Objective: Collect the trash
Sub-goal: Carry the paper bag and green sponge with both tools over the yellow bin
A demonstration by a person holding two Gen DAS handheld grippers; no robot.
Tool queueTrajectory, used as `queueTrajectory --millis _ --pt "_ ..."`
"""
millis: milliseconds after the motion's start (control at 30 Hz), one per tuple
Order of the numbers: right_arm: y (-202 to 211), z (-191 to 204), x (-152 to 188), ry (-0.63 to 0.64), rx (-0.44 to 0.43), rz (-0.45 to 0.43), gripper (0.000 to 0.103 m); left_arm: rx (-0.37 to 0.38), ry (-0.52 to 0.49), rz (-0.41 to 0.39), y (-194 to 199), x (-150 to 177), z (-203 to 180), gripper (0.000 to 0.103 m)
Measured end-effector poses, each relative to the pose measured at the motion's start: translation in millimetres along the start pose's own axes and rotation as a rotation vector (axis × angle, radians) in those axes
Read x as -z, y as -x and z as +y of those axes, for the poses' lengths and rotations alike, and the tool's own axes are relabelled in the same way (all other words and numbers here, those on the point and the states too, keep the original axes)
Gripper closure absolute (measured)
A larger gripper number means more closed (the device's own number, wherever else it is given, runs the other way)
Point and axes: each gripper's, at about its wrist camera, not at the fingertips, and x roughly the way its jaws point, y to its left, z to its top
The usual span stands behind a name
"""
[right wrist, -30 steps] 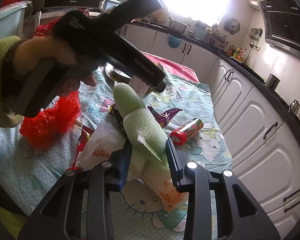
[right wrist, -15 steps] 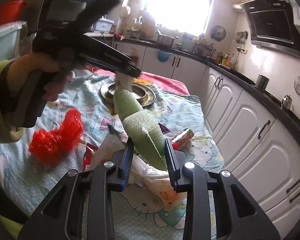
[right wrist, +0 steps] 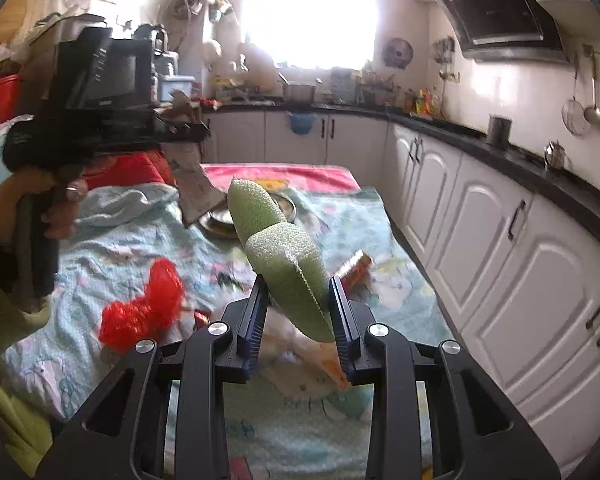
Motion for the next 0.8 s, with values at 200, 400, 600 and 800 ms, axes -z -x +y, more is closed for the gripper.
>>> queueTrajectory --millis 200,400,600,800 --pt "5 -11 19 -0.074 0.022 0.053 0.074 0.02 -0.003 0.008 6 10 -11 0.079" --pt "24 -26 32 -0.125 0.09 0.051 0.074 0.037 -0.018 0.01 15 19 -22 0.079" --pt "32 -29 37 -0.101 0.155 0.023 0.074 0.059 -0.025 0.021 18 26 -32 0.079" --pt "51 -42 36 -0.134 0.184 -0.014 0.074 0.091 -0.061 0.028 20 30 -51 0.079"
